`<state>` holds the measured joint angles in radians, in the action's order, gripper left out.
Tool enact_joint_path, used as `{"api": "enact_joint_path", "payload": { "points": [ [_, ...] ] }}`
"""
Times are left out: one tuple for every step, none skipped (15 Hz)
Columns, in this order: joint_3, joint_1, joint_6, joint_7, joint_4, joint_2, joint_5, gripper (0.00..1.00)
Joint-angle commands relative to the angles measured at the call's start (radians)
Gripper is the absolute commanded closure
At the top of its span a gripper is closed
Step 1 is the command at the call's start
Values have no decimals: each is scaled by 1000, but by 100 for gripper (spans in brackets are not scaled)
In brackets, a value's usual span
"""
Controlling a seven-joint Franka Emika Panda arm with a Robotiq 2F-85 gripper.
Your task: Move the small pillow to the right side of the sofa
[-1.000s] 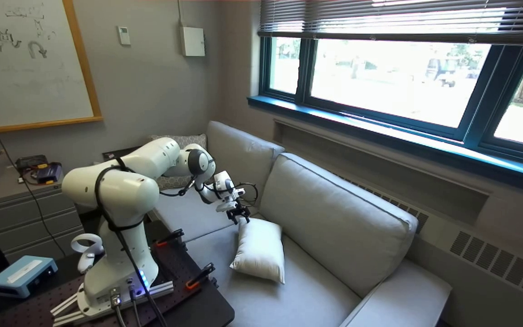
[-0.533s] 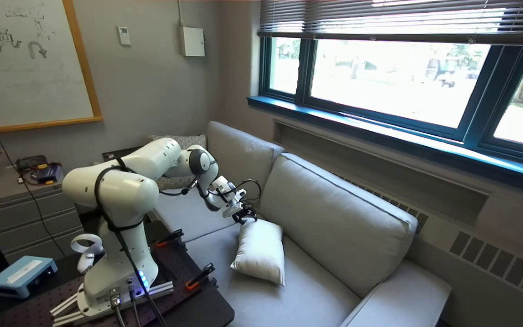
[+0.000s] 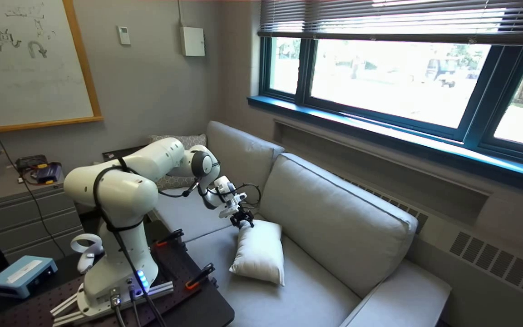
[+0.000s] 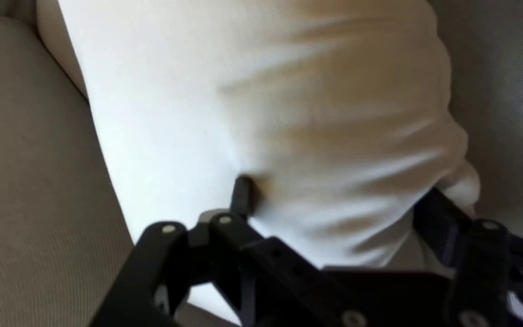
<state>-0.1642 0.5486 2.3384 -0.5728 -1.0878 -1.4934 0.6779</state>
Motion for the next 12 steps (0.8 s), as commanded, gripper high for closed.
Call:
{"api": "enact_joint_path", "payload": {
  "points": [
    [-11,-14,-68,5,16,2,-53,43],
    [-19,-16,-78,4,18,4,-62,50],
    [-30,-18,-85,2,21,7,-67,57],
    [-42,-20,-90,-1,23,10,-68,65],
    [-51,-24,-98,-3,28,13,-70,72],
    [-63,-27,-106,-6,32,16,-69,78],
    [-70,-33,-114,-7,35,19,-71,87],
    [-70,-44,-136,1,47,23,-81,90],
    [-67,-58,-165,11,61,25,-98,94],
    [-58,-78,-210,25,86,27,-129,94],
    [-47,-101,-259,44,113,30,-166,97],
    [-40,-121,-322,73,161,20,-211,94]
  ]
}}
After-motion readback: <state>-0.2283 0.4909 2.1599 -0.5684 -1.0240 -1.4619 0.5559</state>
